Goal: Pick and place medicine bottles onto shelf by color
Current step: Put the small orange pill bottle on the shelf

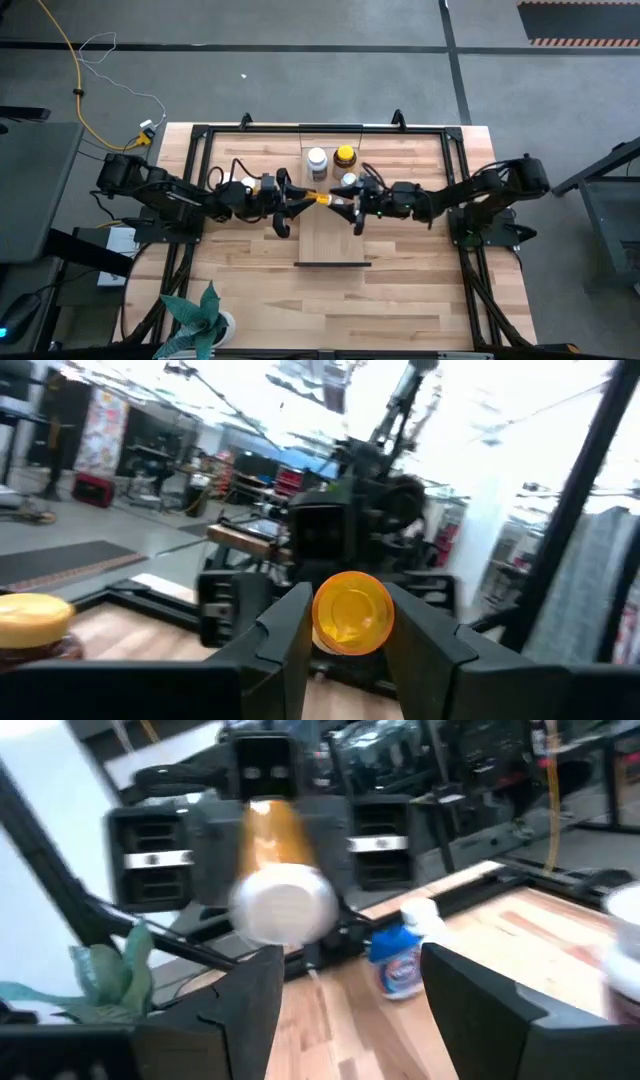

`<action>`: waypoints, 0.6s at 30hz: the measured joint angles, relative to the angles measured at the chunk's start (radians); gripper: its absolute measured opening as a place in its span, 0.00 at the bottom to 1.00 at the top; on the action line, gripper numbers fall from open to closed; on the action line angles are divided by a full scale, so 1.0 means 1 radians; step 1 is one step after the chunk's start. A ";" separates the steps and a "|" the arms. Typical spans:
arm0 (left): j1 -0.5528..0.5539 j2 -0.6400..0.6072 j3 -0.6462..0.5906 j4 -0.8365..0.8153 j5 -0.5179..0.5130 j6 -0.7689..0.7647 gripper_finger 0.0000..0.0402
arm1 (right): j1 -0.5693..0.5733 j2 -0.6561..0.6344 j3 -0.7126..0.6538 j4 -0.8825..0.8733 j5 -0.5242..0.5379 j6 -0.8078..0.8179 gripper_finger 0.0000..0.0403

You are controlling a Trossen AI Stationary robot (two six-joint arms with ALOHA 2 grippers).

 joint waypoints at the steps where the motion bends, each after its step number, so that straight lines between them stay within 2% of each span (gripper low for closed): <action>1: 0.001 -0.001 0.000 0.000 -0.012 0.000 0.25 | -0.002 0.008 0.010 -0.001 -0.014 -0.003 0.57; 9: 0.001 -0.001 0.000 -0.006 -0.040 0.001 0.25 | -0.001 0.018 0.038 0.026 -0.043 -0.014 0.57; 14: 0.002 -0.001 0.000 -0.005 -0.038 -0.020 0.25 | -0.001 0.016 0.038 0.044 0.026 -0.007 0.57; 18: 0.001 -0.001 0.000 -0.023 -0.027 -0.043 0.25 | -0.001 0.016 0.038 0.078 0.018 -0.007 0.57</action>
